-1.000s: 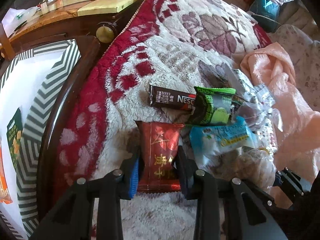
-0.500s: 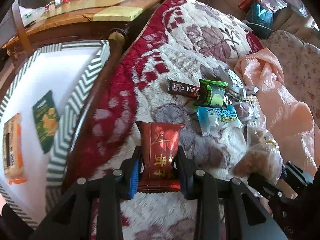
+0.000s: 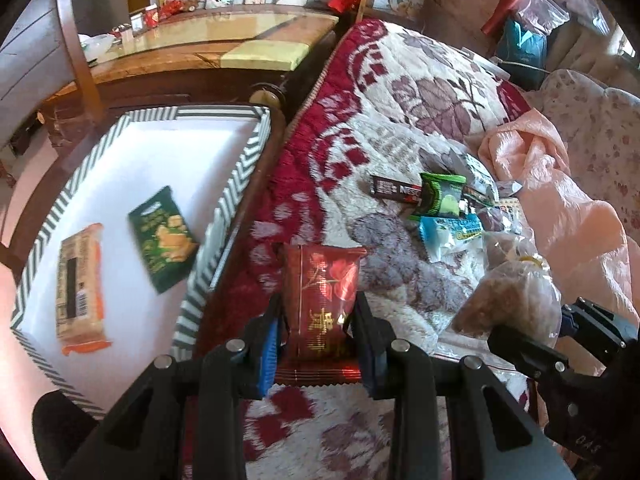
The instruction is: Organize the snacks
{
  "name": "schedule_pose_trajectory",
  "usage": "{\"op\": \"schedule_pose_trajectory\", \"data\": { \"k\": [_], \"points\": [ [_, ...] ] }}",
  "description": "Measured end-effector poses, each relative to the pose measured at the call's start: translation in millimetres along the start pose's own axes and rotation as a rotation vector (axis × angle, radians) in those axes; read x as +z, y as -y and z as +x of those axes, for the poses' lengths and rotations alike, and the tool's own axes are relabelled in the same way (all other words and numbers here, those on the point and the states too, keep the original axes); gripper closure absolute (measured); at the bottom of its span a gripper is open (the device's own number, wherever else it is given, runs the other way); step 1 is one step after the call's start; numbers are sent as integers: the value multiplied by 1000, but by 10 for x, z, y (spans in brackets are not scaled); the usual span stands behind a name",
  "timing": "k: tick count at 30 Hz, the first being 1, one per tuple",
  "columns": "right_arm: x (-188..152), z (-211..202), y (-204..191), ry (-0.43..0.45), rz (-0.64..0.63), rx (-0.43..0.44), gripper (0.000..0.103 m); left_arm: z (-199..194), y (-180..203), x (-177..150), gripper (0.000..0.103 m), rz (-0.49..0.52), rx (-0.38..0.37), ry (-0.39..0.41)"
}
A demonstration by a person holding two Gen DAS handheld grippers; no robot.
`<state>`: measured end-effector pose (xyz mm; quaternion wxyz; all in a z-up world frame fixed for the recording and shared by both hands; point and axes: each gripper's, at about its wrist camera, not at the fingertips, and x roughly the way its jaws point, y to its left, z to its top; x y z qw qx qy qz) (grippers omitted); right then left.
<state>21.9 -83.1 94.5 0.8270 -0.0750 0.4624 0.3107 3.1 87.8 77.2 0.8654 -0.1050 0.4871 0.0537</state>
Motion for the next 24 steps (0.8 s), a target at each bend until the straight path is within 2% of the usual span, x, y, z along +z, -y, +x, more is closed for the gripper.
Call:
{"op": "schedule_pose_trajectory", "data": {
  "k": [24],
  "points": [
    [284,177,-630,-33,-120,50,65,-282,-583,-16,68,-91,69,68]
  ]
}}
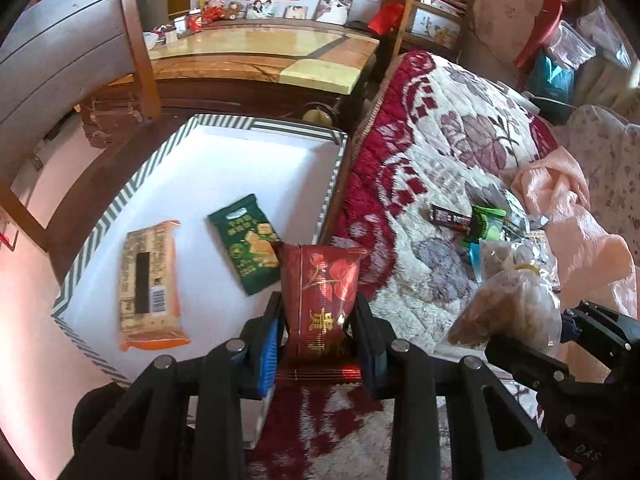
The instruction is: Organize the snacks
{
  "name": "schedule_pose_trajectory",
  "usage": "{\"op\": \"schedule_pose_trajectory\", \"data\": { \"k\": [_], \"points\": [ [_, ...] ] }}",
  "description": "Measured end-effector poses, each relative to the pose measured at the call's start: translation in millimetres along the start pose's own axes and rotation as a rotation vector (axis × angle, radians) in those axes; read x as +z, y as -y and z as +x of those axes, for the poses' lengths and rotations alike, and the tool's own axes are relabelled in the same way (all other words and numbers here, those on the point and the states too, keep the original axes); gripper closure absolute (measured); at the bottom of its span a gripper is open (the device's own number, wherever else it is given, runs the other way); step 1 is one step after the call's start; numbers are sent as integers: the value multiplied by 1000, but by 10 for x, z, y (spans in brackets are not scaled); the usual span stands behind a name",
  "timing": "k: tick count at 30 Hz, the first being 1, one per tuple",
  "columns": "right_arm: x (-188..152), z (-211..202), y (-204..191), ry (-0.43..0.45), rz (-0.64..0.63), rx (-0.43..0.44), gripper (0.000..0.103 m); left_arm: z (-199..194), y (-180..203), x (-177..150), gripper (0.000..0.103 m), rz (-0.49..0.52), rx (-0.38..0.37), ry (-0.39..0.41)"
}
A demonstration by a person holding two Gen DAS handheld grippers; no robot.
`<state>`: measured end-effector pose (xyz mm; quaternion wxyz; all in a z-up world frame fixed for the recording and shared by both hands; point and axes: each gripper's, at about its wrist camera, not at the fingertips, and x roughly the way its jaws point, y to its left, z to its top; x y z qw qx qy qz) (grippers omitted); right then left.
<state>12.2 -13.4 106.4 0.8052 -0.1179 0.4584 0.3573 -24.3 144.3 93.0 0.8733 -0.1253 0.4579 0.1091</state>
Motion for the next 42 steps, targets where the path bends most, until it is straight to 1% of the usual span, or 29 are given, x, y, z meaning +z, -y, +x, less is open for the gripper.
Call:
{"op": "schedule_pose_trajectory", "data": {
  "k": [13,31,42],
  "points": [
    [218,142,-332,-13,-74,35,65,-32,-331,-22,68,-57,37,7],
    [455,392,-653,-44,-148,73,65,12,-713,-30,68,-129,69,-3],
    [577,626,-827,-77,-186,95,65,106,-964,29,68,-175,88,-15]
  ]
}}
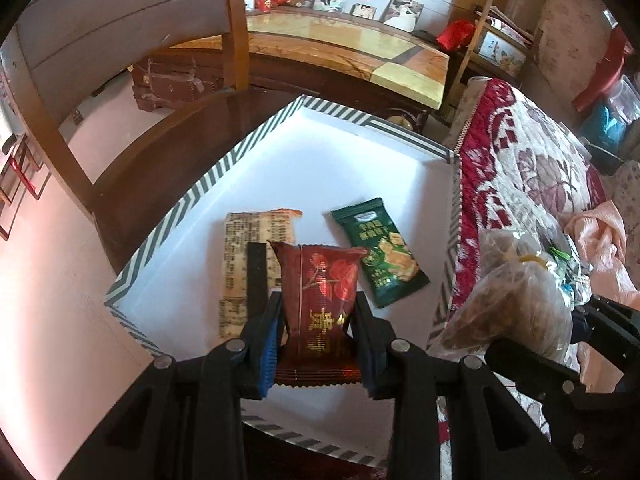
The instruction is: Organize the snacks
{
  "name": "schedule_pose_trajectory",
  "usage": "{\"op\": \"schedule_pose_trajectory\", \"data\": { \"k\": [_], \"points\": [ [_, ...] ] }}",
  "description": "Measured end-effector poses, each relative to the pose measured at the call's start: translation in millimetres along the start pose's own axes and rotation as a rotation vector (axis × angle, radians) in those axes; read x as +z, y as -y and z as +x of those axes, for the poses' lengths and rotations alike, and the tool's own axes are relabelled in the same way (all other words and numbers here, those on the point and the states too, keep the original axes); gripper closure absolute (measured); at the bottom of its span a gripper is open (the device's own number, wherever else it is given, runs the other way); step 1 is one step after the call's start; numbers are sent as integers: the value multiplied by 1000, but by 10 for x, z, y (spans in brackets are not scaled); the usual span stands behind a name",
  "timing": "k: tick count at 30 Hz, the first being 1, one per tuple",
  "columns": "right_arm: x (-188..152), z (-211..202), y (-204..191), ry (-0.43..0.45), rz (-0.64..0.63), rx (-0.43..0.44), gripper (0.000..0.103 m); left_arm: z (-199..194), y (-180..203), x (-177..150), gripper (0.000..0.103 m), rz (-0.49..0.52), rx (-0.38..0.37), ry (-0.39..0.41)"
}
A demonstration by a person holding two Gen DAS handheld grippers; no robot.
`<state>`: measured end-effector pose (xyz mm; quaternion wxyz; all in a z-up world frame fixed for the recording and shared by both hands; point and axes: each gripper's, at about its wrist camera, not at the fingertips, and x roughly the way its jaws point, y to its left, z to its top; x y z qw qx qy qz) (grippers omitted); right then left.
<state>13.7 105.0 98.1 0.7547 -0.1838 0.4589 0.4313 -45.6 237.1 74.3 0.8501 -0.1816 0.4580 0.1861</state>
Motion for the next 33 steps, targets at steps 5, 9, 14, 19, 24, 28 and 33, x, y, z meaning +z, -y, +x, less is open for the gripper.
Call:
{"op": "schedule_pose_trajectory", "data": {
  "k": [5,9,14,19,24,28,33],
  "points": [
    [60,123,-25,-21,-11,14,65,42,-78,44,68,-13,10,-4],
    [111,210,-56,-34,-27,22,65,95,-123,71,68,-21,17,-13],
    [189,340,-64,-57,-39,28,65,151,-177,89,68,-30,22,-24],
    [249,490,-94,-88,-58,32,65,212,-205,108,68,-34,26,-35],
    [305,653,-118,-114,-57,52,65,277,-221,137,68,-38,26,-46],
    [328,744,-128,-128,-65,53,65,342,-247,144,68,-47,26,-63],
    [352,863,-130,-151,-68,60,65,387,-246,150,68,-48,31,-72]
  ]
}}
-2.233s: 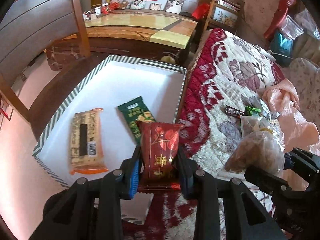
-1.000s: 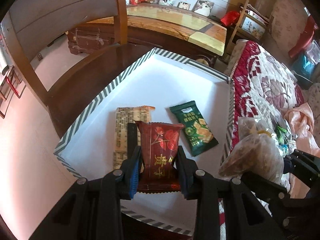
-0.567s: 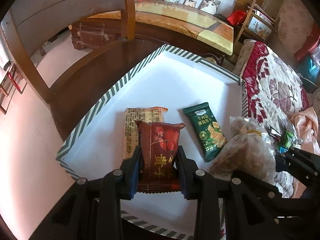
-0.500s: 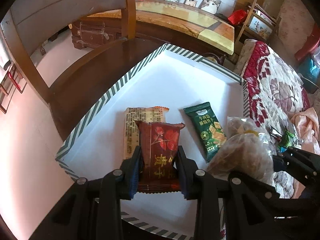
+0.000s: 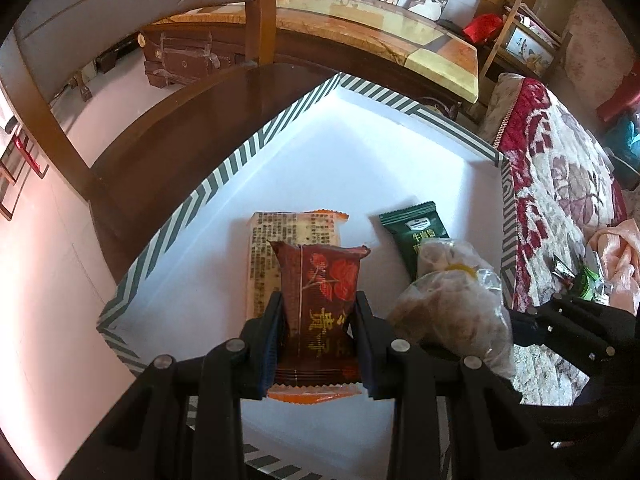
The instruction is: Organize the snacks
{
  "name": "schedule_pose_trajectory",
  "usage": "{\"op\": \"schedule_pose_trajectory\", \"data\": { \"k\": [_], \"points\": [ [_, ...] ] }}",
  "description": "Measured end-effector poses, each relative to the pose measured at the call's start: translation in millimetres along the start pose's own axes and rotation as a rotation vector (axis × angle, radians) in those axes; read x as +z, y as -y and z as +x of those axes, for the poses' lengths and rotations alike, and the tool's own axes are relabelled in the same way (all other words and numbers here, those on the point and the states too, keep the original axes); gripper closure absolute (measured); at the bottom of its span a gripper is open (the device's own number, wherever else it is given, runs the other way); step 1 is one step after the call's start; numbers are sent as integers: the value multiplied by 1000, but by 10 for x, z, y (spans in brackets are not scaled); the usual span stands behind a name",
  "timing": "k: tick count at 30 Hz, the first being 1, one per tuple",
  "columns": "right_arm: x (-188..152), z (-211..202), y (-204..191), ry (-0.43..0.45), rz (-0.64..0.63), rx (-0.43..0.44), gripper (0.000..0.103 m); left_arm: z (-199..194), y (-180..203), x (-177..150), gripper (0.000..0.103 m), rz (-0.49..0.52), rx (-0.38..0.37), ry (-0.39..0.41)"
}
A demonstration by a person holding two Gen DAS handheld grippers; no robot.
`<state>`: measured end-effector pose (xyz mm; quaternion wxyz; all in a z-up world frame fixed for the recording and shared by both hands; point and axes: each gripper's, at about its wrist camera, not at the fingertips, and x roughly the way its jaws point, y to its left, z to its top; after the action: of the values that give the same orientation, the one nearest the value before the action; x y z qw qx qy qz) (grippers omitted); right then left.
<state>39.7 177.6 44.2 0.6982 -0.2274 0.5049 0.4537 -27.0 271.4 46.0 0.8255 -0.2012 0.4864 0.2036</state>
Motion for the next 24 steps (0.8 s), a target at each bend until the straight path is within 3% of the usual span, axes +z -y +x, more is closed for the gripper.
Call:
{"op": "schedule_pose_trajectory", "data": {
  "k": [17,20,24],
  "points": [
    [48,115,-62,-23,-11,-19,60,13,-10,9,66,-4,17,13],
    [37,67,-72,-22,-6,-20,53,18,-13,6,52,-9,29,14],
    [2,-69,-61,5,10,-14,52,-1,-6,4,39,-10,27,24]
  ]
}}
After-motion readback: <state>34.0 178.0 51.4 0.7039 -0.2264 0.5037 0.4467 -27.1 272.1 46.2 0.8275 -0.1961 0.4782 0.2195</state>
